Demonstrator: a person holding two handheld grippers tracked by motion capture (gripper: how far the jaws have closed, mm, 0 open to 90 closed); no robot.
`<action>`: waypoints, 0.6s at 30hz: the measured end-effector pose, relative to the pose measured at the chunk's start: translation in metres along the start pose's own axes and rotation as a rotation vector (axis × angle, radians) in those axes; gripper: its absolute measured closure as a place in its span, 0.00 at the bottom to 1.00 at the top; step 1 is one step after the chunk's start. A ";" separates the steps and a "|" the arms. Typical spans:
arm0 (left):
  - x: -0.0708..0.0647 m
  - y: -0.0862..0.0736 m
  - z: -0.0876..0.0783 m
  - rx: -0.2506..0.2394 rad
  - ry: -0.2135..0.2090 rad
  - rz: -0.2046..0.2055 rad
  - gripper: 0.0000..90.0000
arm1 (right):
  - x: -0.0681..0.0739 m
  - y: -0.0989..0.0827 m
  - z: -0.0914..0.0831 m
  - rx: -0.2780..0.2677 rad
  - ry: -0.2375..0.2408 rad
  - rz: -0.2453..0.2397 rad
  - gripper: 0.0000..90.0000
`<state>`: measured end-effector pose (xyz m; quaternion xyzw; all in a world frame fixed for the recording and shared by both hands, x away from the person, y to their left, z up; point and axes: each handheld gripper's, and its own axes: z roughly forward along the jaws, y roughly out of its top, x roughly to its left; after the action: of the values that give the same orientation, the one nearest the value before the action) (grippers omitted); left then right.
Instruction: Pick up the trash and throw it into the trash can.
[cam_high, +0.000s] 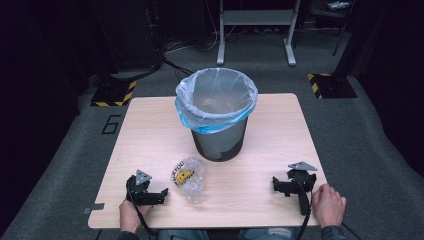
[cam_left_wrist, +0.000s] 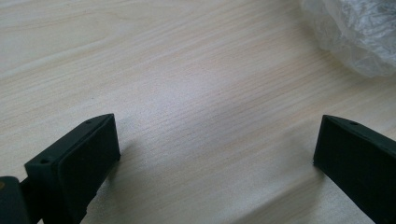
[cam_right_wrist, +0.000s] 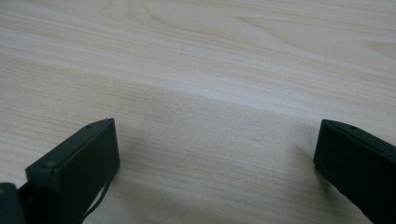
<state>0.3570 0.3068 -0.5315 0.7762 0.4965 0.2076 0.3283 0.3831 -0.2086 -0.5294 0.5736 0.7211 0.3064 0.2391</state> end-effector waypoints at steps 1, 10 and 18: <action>0.000 0.000 0.000 0.000 0.000 0.000 0.00 | 0.000 0.000 0.000 0.000 0.000 0.000 0.00; 0.000 0.001 0.001 0.001 0.000 -0.004 0.00 | 0.000 0.000 0.000 0.000 0.000 0.000 0.00; -0.004 0.005 0.005 -0.005 0.061 -0.061 0.00 | 0.000 0.000 0.000 -0.001 0.001 -0.001 0.00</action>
<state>0.3620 0.3002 -0.5317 0.7533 0.5290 0.2224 0.3213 0.3831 -0.2087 -0.5296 0.5729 0.7213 0.3069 0.2393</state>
